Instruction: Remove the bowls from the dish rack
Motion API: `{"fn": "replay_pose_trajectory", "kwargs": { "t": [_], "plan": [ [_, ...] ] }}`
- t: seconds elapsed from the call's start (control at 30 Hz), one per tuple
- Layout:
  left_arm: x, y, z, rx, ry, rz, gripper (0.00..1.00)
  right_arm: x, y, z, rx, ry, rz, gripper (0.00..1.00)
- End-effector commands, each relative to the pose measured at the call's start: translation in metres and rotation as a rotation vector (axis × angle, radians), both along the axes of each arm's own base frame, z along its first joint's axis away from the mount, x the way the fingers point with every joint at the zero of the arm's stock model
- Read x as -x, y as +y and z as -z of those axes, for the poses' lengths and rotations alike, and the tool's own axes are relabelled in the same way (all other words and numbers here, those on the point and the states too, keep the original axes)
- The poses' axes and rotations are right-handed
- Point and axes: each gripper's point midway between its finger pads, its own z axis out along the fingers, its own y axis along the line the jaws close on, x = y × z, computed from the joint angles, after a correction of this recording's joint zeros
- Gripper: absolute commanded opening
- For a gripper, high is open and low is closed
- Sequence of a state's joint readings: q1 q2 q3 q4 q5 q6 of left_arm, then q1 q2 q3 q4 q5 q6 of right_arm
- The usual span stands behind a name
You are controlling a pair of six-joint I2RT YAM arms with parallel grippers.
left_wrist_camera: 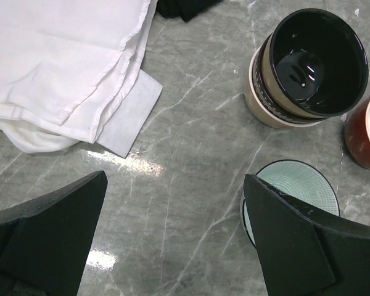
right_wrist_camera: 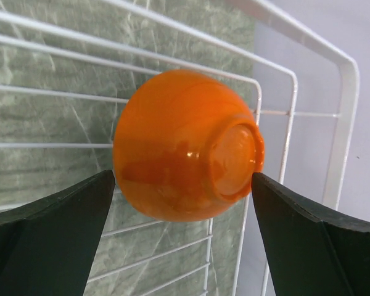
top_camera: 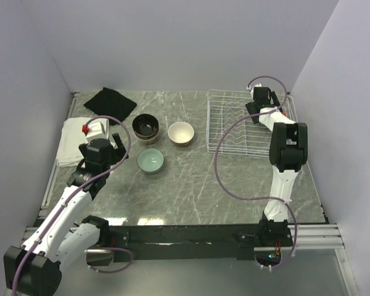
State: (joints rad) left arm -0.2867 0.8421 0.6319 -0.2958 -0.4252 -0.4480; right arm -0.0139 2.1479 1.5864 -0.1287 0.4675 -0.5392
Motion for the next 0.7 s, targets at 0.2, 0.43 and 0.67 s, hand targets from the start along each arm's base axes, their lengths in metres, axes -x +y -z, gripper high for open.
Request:
{"fn": "replay_pose_trajectory", "kwargs": {
  "t": [0.2, 0.43, 0.67],
  "plan": [
    [-0.005, 0.002, -0.004, -0.012, -0.028, -0.01, 1.0, -0.012, -0.008, 0.014, 0.08, 0.021, 0.019, 1.0],
    [-0.006, 0.002, -0.002, -0.015, -0.02, -0.008, 0.99, -0.008, -0.013, 0.022, 0.123, 0.031, 0.029, 0.99],
    [-0.005, 0.001, -0.005, -0.011, -0.029, -0.007, 0.99, -0.008, 0.005, 0.015, 0.104, 0.011, 0.012, 0.77]
  ]
}}
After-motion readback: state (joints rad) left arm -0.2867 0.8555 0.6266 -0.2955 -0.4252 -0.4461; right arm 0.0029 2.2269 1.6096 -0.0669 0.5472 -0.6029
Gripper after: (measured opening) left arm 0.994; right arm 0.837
